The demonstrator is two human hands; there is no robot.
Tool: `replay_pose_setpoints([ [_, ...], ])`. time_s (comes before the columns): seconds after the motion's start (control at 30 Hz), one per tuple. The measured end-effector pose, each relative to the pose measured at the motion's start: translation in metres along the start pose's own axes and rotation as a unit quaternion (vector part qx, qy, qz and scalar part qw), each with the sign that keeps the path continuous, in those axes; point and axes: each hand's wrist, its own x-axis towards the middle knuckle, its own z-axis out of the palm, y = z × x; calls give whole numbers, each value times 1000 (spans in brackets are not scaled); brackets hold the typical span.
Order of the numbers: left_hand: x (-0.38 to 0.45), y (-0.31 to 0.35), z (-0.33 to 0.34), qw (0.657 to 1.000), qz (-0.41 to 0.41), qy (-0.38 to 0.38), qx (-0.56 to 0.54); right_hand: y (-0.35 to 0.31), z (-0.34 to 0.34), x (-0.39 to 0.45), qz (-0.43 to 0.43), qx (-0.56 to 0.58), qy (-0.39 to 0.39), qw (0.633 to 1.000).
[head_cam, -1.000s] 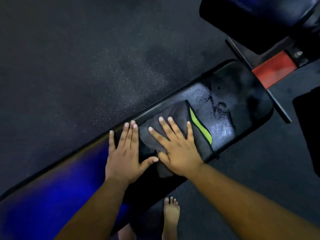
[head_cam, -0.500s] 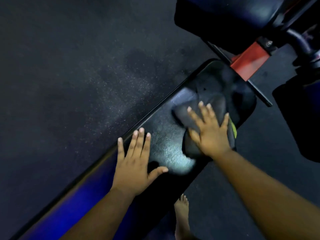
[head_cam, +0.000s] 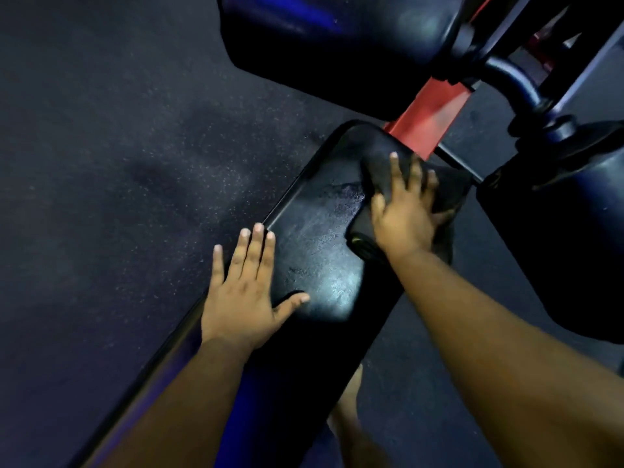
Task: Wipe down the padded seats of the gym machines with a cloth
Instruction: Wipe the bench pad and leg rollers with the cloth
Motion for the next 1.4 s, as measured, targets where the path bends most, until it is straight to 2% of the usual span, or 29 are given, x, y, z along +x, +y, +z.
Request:
replay_pose_setpoints([
  [0.07,0,0,-2,1000,0,-2,3,-33,4,-13,-94,-35,8,995],
  [0.13,0,1,-4,1000,0,-10,12,-55,11,-29,-236,-66,-13,970],
  [0.2,0,0,-3,1000,7,-7,16,-53,11,-23,-324,-88,-28,941],
  [0.23,0,0,-4,1000,8,-8,17,-42,8,-17,-329,-89,-28,940],
  [0.3,0,-1,-5,1000,13,-13,22,-11,4,-25,-278,-71,-23,958],
  [0.37,0,0,-6,1000,15,-14,23,11,7,-62,-218,-59,-36,973],
  [0.4,0,0,-6,1000,17,-16,20,13,9,-84,-216,-69,-50,973],
  [0.5,-1,-1,-6,1000,17,-14,11,-4,15,-102,-266,-99,-58,957],
  [0.57,0,-1,-4,1000,19,-8,10,-34,14,-59,-316,-97,-37,943],
  [0.63,0,-1,-2,1000,17,6,13,-76,8,-2,-344,-91,-51,933],
  [0.7,-2,-3,-1,1000,15,11,17,-98,-3,44,-332,-93,-69,936],
  [0.77,-1,-4,-1,1000,18,15,20,-82,-10,67,-280,-72,-55,956],
  [0.87,-1,-3,-1,1000,18,11,20,-16,-13,54,-111,22,-3,994],
  [0.93,-1,-2,-2,1000,16,6,13,14,-9,16,-14,44,9,999],
  [0.97,0,-2,-4,1000,15,1,9,17,-5,-9,7,34,5,999],
  [1.03,1,-2,-5,1000,14,-4,8,2,7,-56,-19,-3,-31,999],
  [1.1,0,-2,-5,1000,16,-5,11,-23,13,-72,-87,-26,-66,994],
  [1.2,-1,-5,-1,1000,20,14,6,-32,6,-34,-208,-43,-57,975],
  [1.27,-1,-4,2,999,20,26,5,-11,-5,-1,-238,-43,-42,969],
  [1.33,0,-3,2,999,20,25,2,16,-8,5,-161,-5,-26,987],
  [1.4,0,-1,0,1000,20,21,-1,29,1,-32,-19,67,-15,997],
])
